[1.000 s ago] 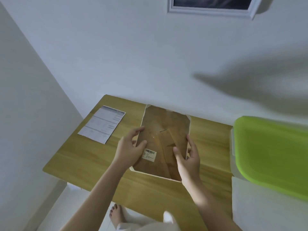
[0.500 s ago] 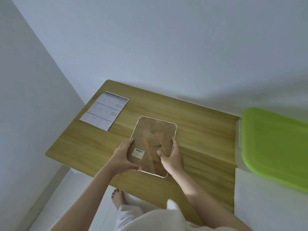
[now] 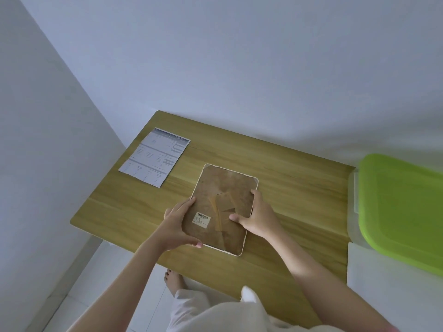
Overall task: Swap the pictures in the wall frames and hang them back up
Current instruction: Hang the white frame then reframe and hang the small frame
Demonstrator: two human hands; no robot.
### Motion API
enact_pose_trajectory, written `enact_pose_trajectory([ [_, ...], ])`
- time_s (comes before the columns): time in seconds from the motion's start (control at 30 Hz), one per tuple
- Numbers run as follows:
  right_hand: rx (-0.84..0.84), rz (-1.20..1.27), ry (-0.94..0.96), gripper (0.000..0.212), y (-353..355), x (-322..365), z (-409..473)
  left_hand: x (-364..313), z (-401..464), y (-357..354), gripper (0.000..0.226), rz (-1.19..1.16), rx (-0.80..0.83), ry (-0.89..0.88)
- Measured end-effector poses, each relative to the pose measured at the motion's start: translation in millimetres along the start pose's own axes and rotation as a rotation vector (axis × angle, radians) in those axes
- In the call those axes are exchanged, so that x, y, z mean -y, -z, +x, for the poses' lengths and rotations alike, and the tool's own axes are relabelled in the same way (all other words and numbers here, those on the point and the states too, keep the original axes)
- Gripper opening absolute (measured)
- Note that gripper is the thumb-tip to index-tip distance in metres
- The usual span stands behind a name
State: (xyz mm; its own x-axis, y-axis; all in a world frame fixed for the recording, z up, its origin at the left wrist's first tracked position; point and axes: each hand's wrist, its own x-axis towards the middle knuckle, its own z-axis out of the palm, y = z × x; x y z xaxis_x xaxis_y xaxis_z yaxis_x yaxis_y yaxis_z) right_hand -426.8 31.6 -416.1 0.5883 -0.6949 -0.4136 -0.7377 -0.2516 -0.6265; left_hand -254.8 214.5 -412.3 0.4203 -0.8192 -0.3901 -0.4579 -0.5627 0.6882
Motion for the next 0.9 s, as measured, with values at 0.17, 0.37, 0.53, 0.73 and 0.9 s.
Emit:
enact_pose_trajectory([
  [0.17, -0.069, 0.034, -0.029, 0.093, 20.4, 2.7, 21.9, 3.1, 1.6, -4.3, 0.128, -0.002, -0.02, -0.011],
  [0.37, -0.078, -0.057, -0.092, 0.092, 29.2, 16.1, 41.1, 7.6, 3.1, -6.0, 0.128, 0.006, -0.033, -0.039],
  [0.53, -0.046, -0.074, -0.124, 0.097, 32.6, 19.9, 49.0, 9.0, 2.7, -4.4, 0.129, 0.032, -0.038, -0.075],
  [0.73, -0.059, 0.017, -0.113, 0.095, 36.7, 19.0, 47.7, 6.8, 2.1, -2.4, 0.128, 0.051, -0.033, -0.094],
  [0.9, -0.106, 0.067, -0.027, 0.088, 37.3, 12.2, 42.2, 6.2, 1.0, -2.8, 0.13, 0.06, -0.037, -0.091],
])
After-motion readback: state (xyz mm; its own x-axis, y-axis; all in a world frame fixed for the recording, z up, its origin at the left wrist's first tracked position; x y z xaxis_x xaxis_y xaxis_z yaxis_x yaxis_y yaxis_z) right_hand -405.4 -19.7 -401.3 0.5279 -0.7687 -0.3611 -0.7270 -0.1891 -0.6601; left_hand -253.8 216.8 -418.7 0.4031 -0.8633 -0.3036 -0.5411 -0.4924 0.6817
